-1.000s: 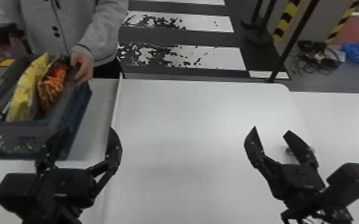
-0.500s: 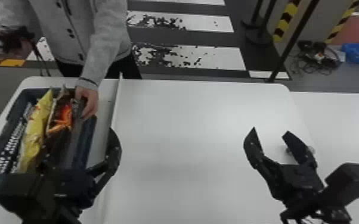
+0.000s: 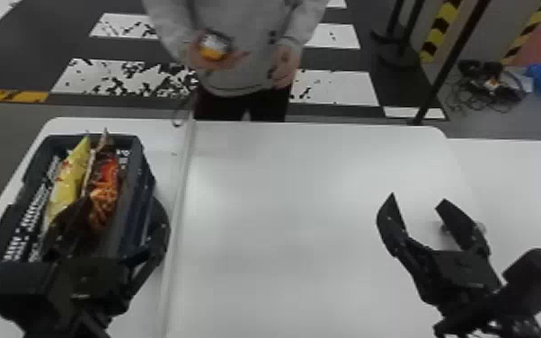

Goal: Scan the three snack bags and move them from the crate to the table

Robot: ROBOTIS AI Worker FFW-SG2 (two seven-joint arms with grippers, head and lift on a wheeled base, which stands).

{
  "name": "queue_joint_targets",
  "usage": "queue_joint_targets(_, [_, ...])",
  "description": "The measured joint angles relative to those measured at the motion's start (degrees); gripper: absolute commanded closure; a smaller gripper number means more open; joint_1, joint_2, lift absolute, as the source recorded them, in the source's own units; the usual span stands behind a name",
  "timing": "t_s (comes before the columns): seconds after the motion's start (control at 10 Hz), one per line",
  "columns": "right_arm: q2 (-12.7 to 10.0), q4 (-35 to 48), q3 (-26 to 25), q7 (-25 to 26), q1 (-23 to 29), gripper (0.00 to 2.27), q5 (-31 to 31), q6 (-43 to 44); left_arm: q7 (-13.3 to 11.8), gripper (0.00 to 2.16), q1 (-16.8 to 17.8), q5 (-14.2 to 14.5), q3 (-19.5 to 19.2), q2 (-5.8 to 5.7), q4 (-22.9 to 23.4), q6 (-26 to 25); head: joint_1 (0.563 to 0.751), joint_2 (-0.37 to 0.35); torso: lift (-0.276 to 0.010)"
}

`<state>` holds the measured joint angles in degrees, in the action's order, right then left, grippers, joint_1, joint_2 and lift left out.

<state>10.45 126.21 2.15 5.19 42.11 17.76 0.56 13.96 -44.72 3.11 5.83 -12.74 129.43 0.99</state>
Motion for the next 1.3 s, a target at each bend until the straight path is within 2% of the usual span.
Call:
queue_joint_targets(0.3, [-0.07, -0.72, 0.30, 0.00, 0.16, 0.09, 0.00, 0.31, -1.95, 0.09, -2.94, 1.86, -5.83, -0.02, 0.81, -0.06, 0.695, 0.045, -0.062])
queue_joint_targets(0.6, [-0.07, -1.22, 1.09, 0.00, 0.08, 0.09, 0.00, 0.77, -0.83, 0.08, -3.36, 1.75, -8.93, 0.06, -1.89, -0.17, 0.695, 0.125, -0.062])
queue_joint_targets(1.1, [-0.05, -1.76, 1.43, 0.00, -0.07, 0.09, -0.13, 1.40, -0.86, 0.10, 1.48, 2.94, -11.34, 0.40, -9.67, -0.19, 0.695, 0.184, -0.062])
queue_joint_targets(1.2, [-0.08, -1.79, 1.52, 0.00, -0.16, 0.09, -0.23, 1.41, -0.86, 0.23, 2.11, 3.05, -11.40, 0.43, -10.43, -0.22, 0.695, 0.189, -0.062])
queue_joint_targets(1.3, [-0.08, -1.85, 1.54, 0.00, -0.22, 0.09, -0.26, 1.41, -0.95, 0.27, 2.52, 3.36, -11.56, 0.44, -10.89, -0.23, 0.695, 0.191, -0.062])
